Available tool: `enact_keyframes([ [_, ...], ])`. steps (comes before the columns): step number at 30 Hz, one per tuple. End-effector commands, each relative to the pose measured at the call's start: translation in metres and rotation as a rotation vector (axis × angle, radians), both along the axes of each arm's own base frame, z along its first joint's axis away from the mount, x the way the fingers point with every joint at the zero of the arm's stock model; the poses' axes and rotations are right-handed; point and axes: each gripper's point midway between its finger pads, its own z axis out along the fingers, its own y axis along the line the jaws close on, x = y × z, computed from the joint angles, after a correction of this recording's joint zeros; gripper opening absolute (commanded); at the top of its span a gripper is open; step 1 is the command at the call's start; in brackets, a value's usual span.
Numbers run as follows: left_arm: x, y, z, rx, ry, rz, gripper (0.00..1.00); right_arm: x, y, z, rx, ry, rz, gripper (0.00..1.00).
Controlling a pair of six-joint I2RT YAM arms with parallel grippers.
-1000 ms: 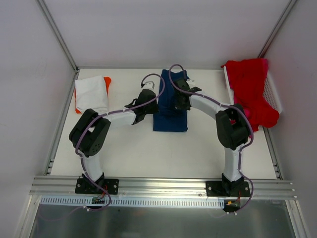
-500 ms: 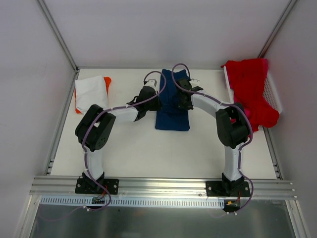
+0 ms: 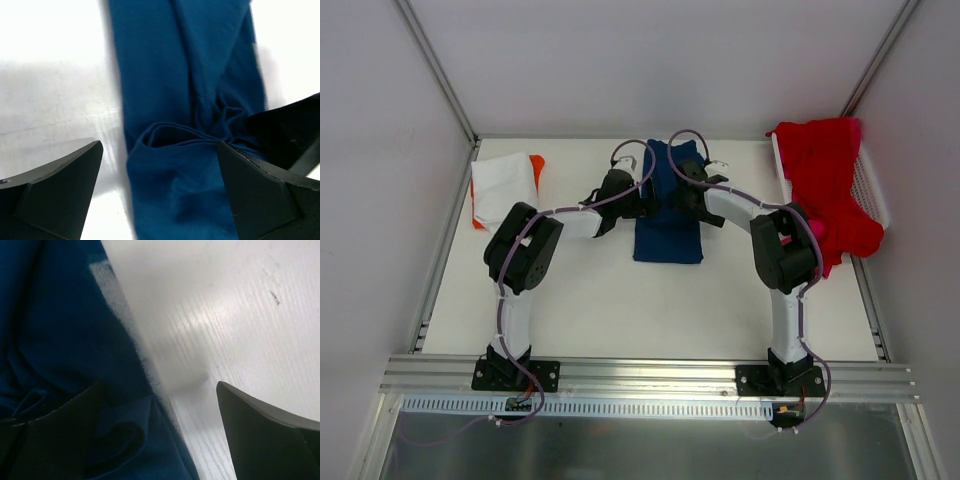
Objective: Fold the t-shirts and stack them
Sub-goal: Fold the tshirt
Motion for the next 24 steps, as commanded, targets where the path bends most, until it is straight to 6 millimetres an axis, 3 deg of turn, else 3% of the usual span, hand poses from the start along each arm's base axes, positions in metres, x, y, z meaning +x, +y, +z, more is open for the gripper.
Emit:
enact_keyframes([
  [1, 0.016, -0.004, 0.022, -0.044, -0.044, -0.006, 0.99, 0.026, -0.010, 0.030, -0.017, -0.099, -0.050, 0.99],
  [7, 0.010, 0.003, 0.066, -0.075, -0.099, -0.006, 0.99, 0.021, -0.018, 0.080, -0.037, -0.175, -0.049, 0.99],
  [8, 0.006, 0.007, 0.070, -0.073, -0.104, 0.001, 0.99, 0.019, -0.019, 0.100, -0.028, -0.213, -0.044, 0.99],
  [9, 0.003, 0.010, 0.090, -0.087, -0.134, 0.004, 0.99, 0.016, -0.023, 0.109, -0.045, -0.231, -0.046, 1.00],
  [10, 0.000, 0.012, 0.097, -0.090, -0.144, 0.005, 0.99, 0.013, -0.021, 0.120, -0.051, -0.250, -0.035, 1.00],
  [11, -0.006, 0.018, 0.114, -0.098, -0.167, 0.014, 0.99, 0.007, -0.024, 0.140, -0.057, -0.278, -0.022, 0.99],
  [13, -0.016, 0.024, 0.124, -0.100, -0.163, 0.023, 0.99, -0.002, -0.026, 0.155, -0.060, -0.291, -0.005, 1.00],
  [14, -0.026, 0.030, 0.138, -0.116, -0.176, 0.026, 0.99, -0.008, -0.027, 0.160, -0.052, -0.291, -0.003, 0.99],
  [15, -0.033, 0.032, 0.142, -0.124, -0.174, 0.029, 0.99, -0.022, -0.032, 0.167, -0.048, -0.288, -0.001, 1.00],
  [18, -0.067, 0.037, 0.145, -0.190, -0.134, 0.010, 0.99, -0.051, -0.035, 0.173, -0.037, -0.307, -0.011, 0.99],
  [19, -0.075, 0.036, 0.146, -0.231, -0.118, 0.014, 0.99, -0.072, -0.035, 0.172, -0.030, -0.313, 0.005, 0.99],
  [23, -0.129, 0.035, 0.116, -0.280, -0.048, -0.001, 0.99, -0.115, -0.030, 0.153, 0.026, -0.313, 0.016, 0.99],
  [24, -0.136, 0.035, 0.109, -0.286, -0.030, 0.007, 0.99, -0.123, -0.018, 0.143, 0.090, -0.292, 0.040, 0.99],
])
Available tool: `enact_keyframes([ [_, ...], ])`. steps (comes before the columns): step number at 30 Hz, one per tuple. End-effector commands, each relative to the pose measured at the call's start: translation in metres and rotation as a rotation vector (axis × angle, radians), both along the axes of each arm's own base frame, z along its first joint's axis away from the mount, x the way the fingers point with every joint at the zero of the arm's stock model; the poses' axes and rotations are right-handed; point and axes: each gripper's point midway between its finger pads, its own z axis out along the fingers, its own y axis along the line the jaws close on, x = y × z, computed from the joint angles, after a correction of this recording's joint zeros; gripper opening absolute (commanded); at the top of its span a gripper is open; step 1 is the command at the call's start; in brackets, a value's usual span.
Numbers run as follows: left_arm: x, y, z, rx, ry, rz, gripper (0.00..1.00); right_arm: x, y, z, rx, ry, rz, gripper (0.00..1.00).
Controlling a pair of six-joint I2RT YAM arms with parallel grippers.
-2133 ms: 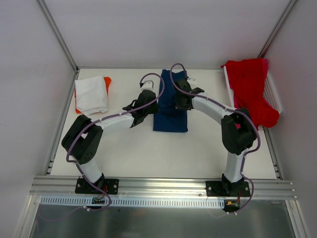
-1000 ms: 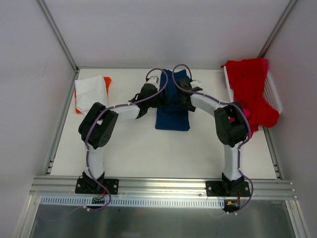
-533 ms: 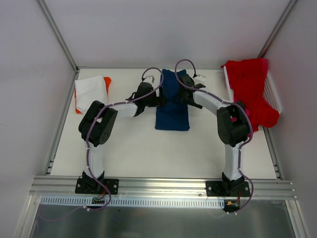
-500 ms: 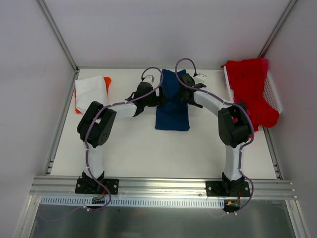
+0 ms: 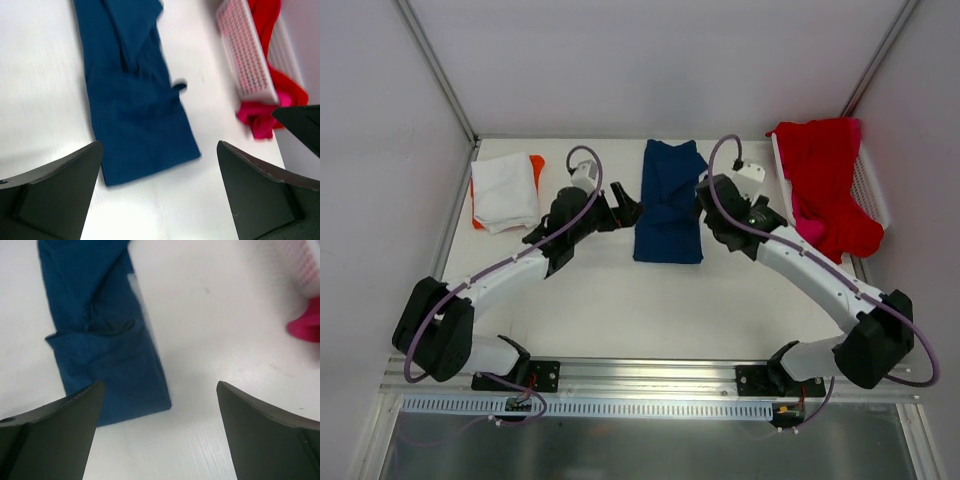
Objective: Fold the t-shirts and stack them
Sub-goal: Fold the tshirt
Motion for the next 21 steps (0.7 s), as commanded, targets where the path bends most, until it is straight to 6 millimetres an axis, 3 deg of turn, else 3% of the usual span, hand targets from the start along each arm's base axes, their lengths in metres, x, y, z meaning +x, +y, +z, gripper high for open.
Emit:
enact_keyframes([
  [1, -0.037, -0.009, -0.039, -0.047, 0.122, -0.019, 0.99, -0.038, 0.005, -0.054, 0.059, 0.104, 0.034, 1.00],
  [4, -0.059, -0.018, -0.055, -0.150, 0.157, -0.076, 0.99, -0.045, 0.037, -0.078, 0.224, 0.111, 0.144, 0.99],
  [5, -0.068, -0.016, -0.075, -0.155, 0.195, -0.081, 0.99, -0.048, 0.042, -0.092, 0.260, 0.105, 0.167, 0.99],
  [6, -0.068, -0.020, -0.070, -0.207, 0.180, -0.090, 0.99, -0.052, 0.047, -0.099, 0.290, 0.120, 0.191, 1.00],
  [8, -0.075, -0.020, -0.089, -0.212, 0.219, -0.100, 0.99, -0.056, 0.050, -0.110, 0.305, 0.130, 0.208, 1.00],
  [11, -0.076, -0.021, -0.100, -0.225, 0.235, -0.100, 0.99, -0.055, 0.049, -0.114, 0.290, 0.132, 0.220, 1.00],
  [14, -0.075, -0.023, -0.108, -0.236, 0.248, -0.095, 0.99, -0.051, 0.054, -0.115, 0.329, 0.112, 0.244, 0.99],
  [21, -0.069, -0.032, -0.122, -0.273, 0.286, -0.096, 0.98, -0.039, 0.051, -0.145, 0.445, 0.138, 0.239, 1.00],
])
